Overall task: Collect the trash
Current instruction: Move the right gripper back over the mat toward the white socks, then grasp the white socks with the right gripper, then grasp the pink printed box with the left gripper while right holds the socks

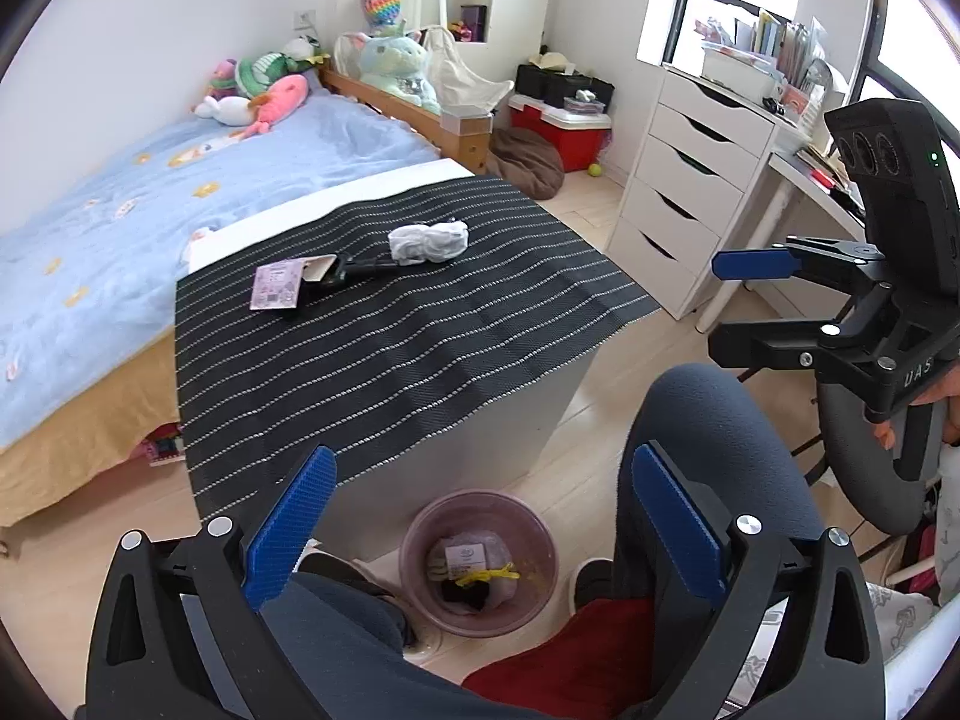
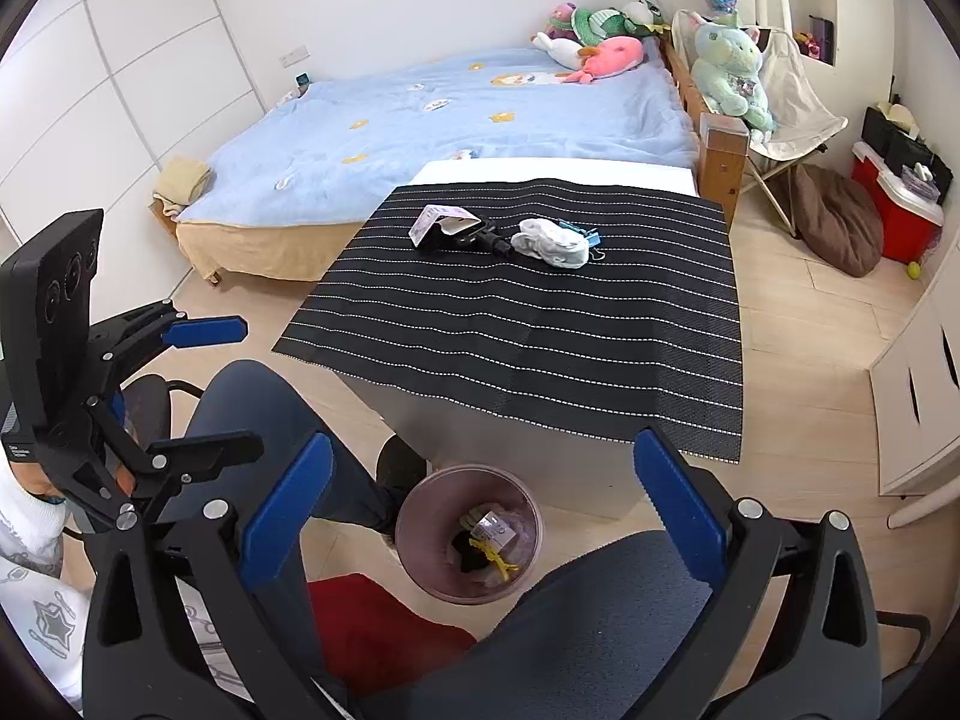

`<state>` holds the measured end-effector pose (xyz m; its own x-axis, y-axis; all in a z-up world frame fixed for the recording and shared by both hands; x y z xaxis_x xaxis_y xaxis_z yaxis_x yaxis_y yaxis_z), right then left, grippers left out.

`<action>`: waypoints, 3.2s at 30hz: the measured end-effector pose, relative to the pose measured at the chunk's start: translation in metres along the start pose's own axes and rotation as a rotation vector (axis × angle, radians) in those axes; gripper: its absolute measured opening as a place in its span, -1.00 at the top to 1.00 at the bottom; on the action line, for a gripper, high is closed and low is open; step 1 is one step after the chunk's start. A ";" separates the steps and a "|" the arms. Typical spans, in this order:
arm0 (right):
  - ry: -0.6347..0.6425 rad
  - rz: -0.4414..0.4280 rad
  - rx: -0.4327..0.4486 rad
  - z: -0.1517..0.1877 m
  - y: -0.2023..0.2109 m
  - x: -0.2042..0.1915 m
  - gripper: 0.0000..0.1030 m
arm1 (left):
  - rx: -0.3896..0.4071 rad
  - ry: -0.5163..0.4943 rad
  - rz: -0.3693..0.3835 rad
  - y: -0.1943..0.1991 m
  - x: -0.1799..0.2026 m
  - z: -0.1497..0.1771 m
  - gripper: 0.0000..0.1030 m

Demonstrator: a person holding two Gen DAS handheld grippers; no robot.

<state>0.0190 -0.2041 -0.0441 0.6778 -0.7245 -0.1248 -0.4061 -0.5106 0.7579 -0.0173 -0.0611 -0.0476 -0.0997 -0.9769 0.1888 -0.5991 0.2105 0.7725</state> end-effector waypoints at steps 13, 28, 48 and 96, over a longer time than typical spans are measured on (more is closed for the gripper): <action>0.002 -0.010 0.010 -0.011 -0.005 0.001 -0.93 | 0.034 0.057 -0.014 0.008 -0.018 -0.007 -0.85; 0.031 -0.013 -0.009 -0.043 -0.028 0.016 -0.94 | 0.052 0.113 -0.055 -0.007 -0.054 -0.035 -0.85; 0.324 0.074 -0.154 -0.112 -0.127 0.047 -0.93 | 0.046 0.157 -0.060 -0.027 -0.076 -0.051 -0.85; 0.177 -0.025 -0.124 -0.125 -0.132 0.062 0.76 | 0.053 0.138 -0.052 -0.046 -0.105 -0.086 -0.85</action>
<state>0.1910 -0.1240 -0.0721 0.7883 -0.6141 -0.0383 -0.3169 -0.4586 0.8302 0.0889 0.0348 -0.0512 0.0407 -0.9714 0.2338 -0.6418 0.1540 0.7513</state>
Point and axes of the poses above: each gripper's, at about its wrist camera, not at the fingertips, and y roughly against the way its jaws point, x to its right, z to its underside, the point moved 3 cm from there along -y, roughly the way its jaws point, and after that the axes turned 9 degrees about y, right-handed, at the moved point
